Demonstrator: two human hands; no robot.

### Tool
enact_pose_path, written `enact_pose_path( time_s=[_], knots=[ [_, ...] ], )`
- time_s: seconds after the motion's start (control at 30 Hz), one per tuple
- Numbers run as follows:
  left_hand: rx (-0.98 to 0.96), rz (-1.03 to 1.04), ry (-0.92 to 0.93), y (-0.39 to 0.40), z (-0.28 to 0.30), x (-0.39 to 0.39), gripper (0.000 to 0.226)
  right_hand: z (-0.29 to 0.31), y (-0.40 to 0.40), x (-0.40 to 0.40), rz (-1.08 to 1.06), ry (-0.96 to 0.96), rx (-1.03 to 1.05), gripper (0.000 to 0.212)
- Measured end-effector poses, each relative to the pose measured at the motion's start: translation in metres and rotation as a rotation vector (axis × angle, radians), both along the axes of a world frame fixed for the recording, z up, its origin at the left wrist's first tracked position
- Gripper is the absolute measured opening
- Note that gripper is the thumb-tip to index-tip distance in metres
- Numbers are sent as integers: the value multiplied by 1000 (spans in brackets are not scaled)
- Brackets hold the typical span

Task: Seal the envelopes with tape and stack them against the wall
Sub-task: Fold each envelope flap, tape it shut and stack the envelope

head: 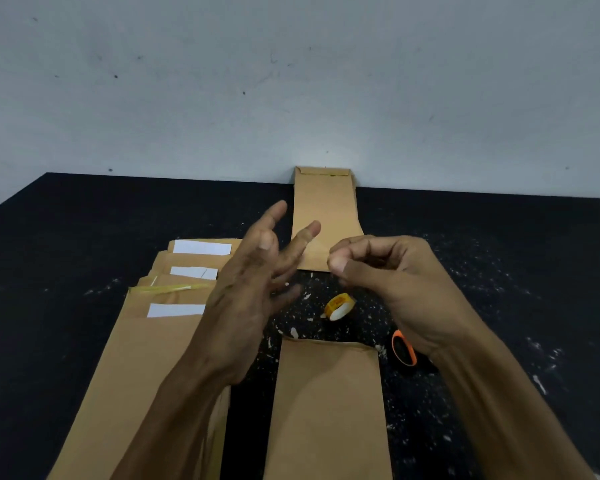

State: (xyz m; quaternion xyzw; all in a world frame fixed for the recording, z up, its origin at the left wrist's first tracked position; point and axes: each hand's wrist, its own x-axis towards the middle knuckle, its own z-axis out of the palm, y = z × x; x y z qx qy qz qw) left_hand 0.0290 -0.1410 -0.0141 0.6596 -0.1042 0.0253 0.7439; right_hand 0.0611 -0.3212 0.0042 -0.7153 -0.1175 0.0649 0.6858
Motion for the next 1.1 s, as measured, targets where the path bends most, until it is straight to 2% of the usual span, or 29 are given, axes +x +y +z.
enact_pose_path(
  time_s=[0.2,0.33,0.43,0.47,0.5,0.6,0.63,0.7,0.8,0.9,0.97,1.1],
  knots=[
    [494,96,-134,-2,-15,-1,50,13,-3,-4,21,101,-7,7],
    [1000,205,-282,0,-29,4,57,13,-2,-7,5,104,-156,6],
    [1233,317,-260,3,-36,6,57,15,-2,-10,29,130,-179,2],
    [1212,337,-237,6,-35,7,55,16,-3,-10,34,132,-165,3],
    [1082,363,-215,9,-32,8,51,18,-5,-11,41,128,-142,4],
    [435,373,-39,13,-14,6,32,26,-8,-12,110,105,-82,17],
    [273,319,53,11,-7,5,29,27,-9,-12,139,104,-80,22],
    [56,214,210,9,3,2,39,28,-10,-13,202,100,-103,23],
    [5,103,351,10,9,-1,60,30,-11,-15,293,79,-140,21],
    [5,-26,428,13,10,-4,68,30,-11,-15,354,80,-183,20],
    [-15,-49,419,15,10,-5,62,30,-11,-15,373,91,-206,21],
    [16,-56,310,19,8,-6,36,30,-10,-16,375,104,-245,19]
  ],
)
